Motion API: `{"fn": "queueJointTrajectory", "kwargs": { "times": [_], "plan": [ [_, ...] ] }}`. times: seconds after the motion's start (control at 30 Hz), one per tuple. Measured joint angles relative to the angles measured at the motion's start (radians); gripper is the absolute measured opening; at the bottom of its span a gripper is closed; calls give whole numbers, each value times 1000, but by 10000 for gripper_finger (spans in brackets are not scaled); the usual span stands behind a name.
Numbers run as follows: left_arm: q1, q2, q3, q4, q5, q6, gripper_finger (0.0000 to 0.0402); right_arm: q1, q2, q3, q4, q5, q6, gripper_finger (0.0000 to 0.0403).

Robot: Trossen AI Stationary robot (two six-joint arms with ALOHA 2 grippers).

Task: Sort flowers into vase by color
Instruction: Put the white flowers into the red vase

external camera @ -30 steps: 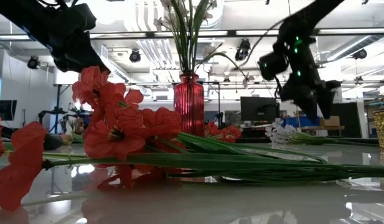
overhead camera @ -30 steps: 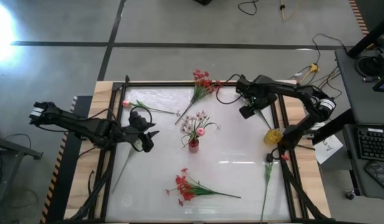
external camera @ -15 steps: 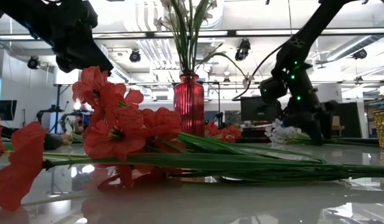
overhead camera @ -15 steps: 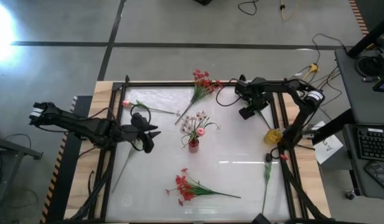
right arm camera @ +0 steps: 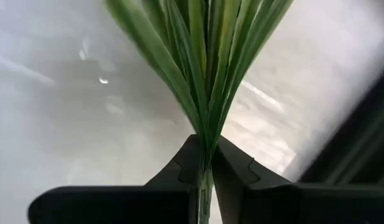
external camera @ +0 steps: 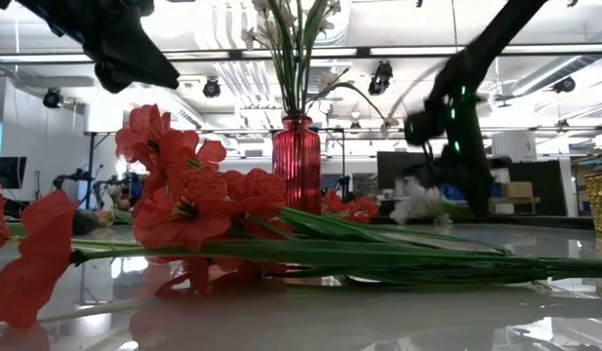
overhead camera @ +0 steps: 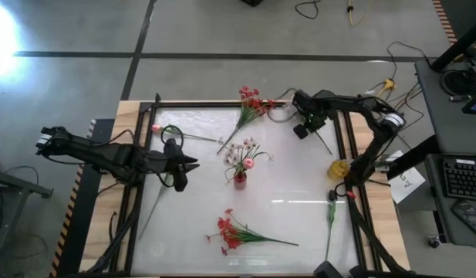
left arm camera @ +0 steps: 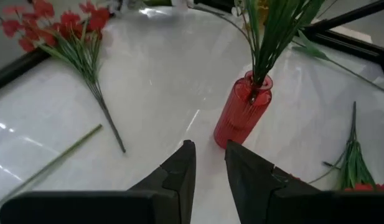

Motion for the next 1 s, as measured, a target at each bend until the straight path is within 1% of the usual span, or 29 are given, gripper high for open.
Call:
{"fn": "queueJointTrajectory", "kwargs": {
  "times": [0.07,0.13,0.23,0.33,0.43,0.5,0.57,0.67,0.7,0.83,0.93,1.0],
  "plan": [
    [0,-6,4,1,-8,20,75,22,-60,17,7,-22,29,18],
    [0,-10,3,13,-44,25,75,48,-125,29,50,-47,72,17],
    [1,-10,-26,83,-64,28,75,105,-248,29,170,-97,145,17],
    [0,12,-54,140,-33,32,75,216,-355,5,301,-122,184,16],
    [0,41,-82,196,7,28,75,362,-443,-24,453,-120,193,15],
    [0,65,-98,220,24,15,75,473,-483,-42,533,-70,203,15],
    [0,94,-98,251,39,12,75,587,-509,-54,585,30,209,15],
    [0,136,-98,293,59,11,75,753,-529,-58,618,186,205,15],
    [0,151,-98,309,60,11,75,801,-532,-58,621,220,205,15],
    [0,207,-98,382,76,20,75,961,-520,-58,643,284,232,17],
    [0,243,-98,421,111,22,75,1052,-500,-58,726,327,265,21],
    [0,261,-98,441,134,20,75,1108,-479,-58,811,381,258,21]
  ]
}}
